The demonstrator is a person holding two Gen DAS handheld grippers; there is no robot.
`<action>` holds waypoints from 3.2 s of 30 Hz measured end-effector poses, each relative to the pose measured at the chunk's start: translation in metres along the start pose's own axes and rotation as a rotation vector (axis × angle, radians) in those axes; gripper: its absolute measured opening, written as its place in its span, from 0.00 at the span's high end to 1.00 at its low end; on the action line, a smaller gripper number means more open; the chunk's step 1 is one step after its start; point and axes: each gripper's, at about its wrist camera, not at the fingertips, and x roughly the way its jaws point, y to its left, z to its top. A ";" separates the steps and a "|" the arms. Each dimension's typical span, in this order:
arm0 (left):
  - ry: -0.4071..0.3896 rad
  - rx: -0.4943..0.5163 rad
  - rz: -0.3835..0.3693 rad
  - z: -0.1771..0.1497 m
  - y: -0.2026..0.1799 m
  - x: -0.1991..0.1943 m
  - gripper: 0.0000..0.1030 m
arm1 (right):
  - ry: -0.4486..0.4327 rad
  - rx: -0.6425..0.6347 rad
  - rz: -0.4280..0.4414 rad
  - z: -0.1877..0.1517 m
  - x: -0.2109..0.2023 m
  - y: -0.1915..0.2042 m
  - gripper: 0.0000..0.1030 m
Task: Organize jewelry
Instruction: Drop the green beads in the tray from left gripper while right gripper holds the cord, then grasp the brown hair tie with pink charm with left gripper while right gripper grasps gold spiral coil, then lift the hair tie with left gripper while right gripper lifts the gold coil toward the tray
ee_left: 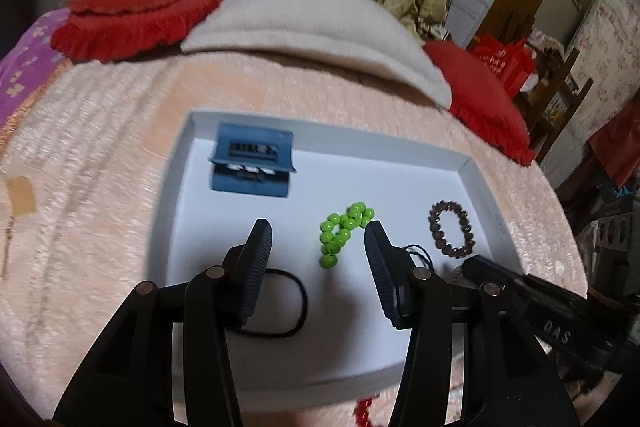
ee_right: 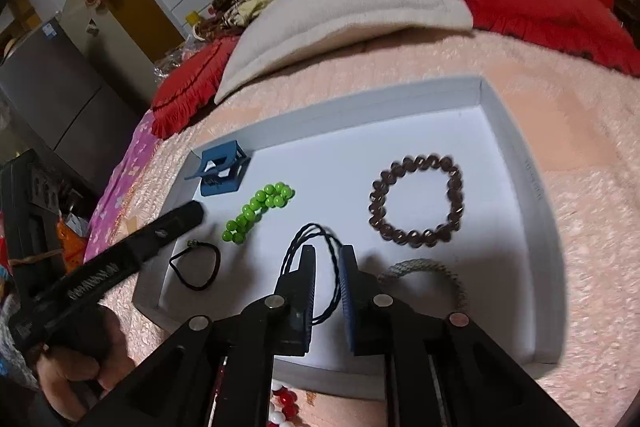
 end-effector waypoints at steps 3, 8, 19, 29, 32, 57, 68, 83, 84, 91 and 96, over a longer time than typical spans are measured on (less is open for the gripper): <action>-0.025 0.023 0.000 -0.005 0.009 -0.027 0.53 | -0.049 -0.018 -0.003 -0.003 -0.020 0.001 0.89; -0.017 0.072 -0.015 -0.034 0.023 -0.062 0.49 | -0.095 -0.078 -0.035 -0.026 -0.054 0.005 0.87; 0.135 0.210 -0.019 -0.104 0.012 -0.059 0.49 | -0.023 -0.156 -0.096 -0.100 -0.079 -0.001 0.84; 0.175 0.380 0.077 -0.134 -0.023 -0.032 0.49 | 0.002 -0.193 -0.114 -0.108 -0.078 -0.008 0.84; 0.163 0.396 0.085 -0.136 -0.024 -0.031 0.49 | 0.015 -0.190 -0.119 -0.108 -0.079 -0.012 0.84; 0.077 0.348 0.008 -0.121 -0.033 -0.054 0.64 | 0.110 -0.512 -0.125 -0.147 -0.049 0.032 0.84; 0.079 0.328 0.016 -0.118 -0.030 -0.053 0.64 | 0.099 -0.546 -0.143 -0.150 -0.048 0.038 0.89; 0.044 0.272 0.001 -0.106 -0.034 -0.062 0.64 | -0.073 -0.261 -0.050 -0.111 -0.087 0.014 0.91; 0.044 0.265 0.005 -0.105 -0.033 -0.061 0.64 | -0.077 -0.249 -0.055 -0.110 -0.088 0.013 0.91; 0.031 0.200 0.031 -0.095 -0.032 -0.061 0.64 | -0.092 -0.238 -0.050 -0.105 -0.089 0.021 0.91; 0.025 0.179 0.034 -0.091 -0.032 -0.064 0.64 | -0.090 -0.226 -0.065 -0.104 -0.087 0.022 0.91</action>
